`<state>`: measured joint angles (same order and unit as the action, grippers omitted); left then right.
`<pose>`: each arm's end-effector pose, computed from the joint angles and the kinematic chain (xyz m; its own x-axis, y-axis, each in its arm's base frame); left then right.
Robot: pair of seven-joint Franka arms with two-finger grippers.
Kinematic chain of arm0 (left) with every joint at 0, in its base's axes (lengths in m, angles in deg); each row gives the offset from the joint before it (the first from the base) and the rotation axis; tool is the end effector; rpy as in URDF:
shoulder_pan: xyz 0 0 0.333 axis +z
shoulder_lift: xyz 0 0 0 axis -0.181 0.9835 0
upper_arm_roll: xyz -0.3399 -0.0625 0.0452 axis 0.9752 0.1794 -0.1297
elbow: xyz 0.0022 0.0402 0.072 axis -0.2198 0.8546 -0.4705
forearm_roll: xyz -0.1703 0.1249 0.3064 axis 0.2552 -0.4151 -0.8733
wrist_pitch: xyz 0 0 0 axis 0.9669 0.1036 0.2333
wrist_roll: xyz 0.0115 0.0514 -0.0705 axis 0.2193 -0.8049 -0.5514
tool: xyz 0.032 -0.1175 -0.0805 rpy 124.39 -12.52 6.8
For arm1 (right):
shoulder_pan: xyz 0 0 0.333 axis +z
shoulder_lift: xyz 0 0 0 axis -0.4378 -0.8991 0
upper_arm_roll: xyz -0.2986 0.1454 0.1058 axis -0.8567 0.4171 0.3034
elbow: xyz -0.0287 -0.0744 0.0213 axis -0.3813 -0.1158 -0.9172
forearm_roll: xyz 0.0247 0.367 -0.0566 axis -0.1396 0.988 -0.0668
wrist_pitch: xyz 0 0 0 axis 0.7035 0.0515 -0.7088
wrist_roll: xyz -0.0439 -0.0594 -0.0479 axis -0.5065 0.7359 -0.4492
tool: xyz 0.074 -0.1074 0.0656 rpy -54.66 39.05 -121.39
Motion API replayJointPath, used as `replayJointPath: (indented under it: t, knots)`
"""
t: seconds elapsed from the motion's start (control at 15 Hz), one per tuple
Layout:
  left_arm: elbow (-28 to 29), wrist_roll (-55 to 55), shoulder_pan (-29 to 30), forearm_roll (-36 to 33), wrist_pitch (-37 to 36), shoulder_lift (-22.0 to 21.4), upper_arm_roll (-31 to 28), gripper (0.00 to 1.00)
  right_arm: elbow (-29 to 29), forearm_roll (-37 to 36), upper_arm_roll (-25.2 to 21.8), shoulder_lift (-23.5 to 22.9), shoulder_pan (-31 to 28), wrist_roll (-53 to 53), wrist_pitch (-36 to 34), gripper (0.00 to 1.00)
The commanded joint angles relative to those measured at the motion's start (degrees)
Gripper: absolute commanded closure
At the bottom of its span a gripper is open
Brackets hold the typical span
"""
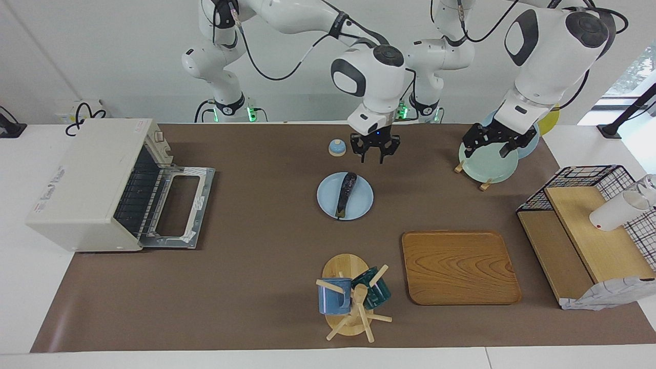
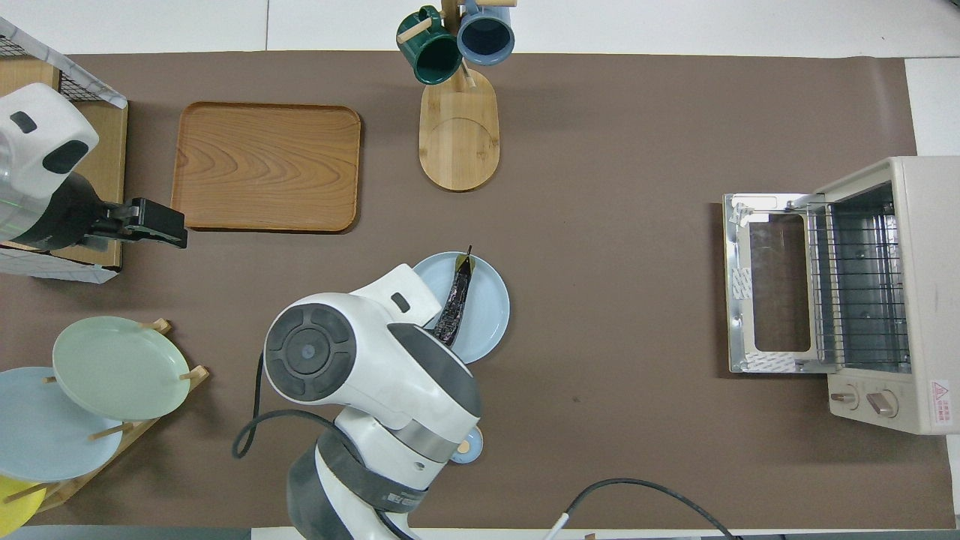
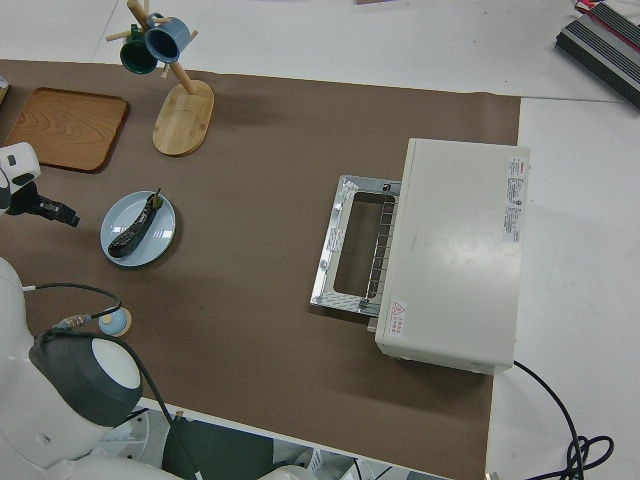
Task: Put eggplant into oven
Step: 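Grasp the eggplant on the blue plate with the right gripper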
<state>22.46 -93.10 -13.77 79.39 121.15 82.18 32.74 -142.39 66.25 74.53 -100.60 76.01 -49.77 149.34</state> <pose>0.5221 -0.0785 0.5792 0.9961 -0.0589 -0.0661 -0.0560 -0.9974 0.0453 0.4517 0.5390 0.4054 0.9924 -0.1088 0.0570 -0.1065 -0.9934 -0.0419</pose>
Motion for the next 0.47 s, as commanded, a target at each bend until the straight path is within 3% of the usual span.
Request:
replayJointPath:
  t: [0.0,0.13,0.4]
  knots:
    - [-3.44,0.33,0.36,-0.98,-6.17,-0.78,-0.11,0.00,1.16,-2.10,-0.34,-2.32,-0.65,-0.19,3.42,0.44]
    - [-4.60,0.33,0.27,-0.97,-7.85,-0.60,-0.20,0.00,-0.25,-3.25,-0.34,-2.23,-1.62,0.94,5.80,0.58]
    - [-4.51,0.41,0.27,-1.32,-8.56,-0.69,-0.20,0.00,-4.11,-3.25,-0.25,-2.76,-2.06,2.88,13.43,0.66]
